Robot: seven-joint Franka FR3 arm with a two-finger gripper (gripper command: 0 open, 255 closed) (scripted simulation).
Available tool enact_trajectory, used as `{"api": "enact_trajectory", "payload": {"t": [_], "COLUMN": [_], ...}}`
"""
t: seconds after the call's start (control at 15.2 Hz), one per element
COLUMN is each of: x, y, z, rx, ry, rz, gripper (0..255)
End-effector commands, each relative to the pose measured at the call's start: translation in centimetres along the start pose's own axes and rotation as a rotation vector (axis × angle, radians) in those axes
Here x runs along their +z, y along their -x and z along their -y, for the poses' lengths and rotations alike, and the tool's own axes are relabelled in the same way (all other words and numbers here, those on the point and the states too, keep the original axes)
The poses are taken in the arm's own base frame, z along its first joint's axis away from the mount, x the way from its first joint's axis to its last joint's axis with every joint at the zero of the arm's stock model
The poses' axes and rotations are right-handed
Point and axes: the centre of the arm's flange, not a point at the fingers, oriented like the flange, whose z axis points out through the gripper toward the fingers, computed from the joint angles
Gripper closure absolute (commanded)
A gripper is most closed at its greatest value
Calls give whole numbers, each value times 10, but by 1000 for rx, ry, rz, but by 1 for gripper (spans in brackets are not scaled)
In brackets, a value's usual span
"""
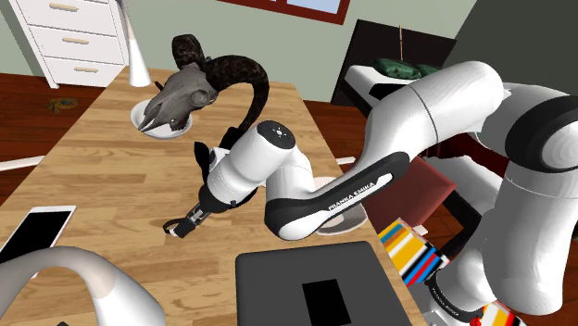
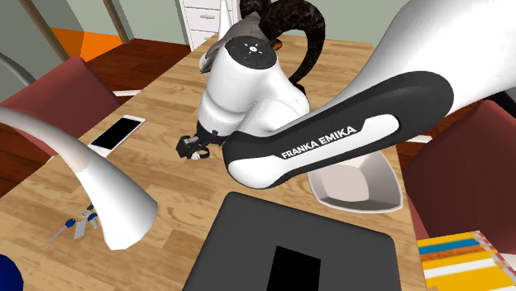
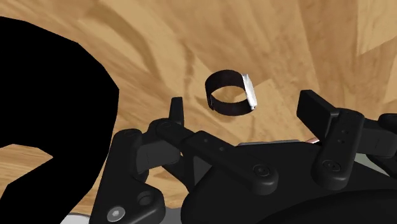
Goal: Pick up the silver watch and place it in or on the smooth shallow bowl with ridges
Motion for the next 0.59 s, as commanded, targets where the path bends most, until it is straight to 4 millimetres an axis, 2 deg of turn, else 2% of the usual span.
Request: {"api": "enact_trajectory", "payload": {"t": [0.0, 0.26, 0.53], "x": [9, 28, 28], "y": [-1, -1, -1], "z": [0, 0, 0], "rx": [-14, -14, -14], "ry": [0, 0, 0], "rz": [-1, -1, -1], "gripper": [0, 0, 0]}}
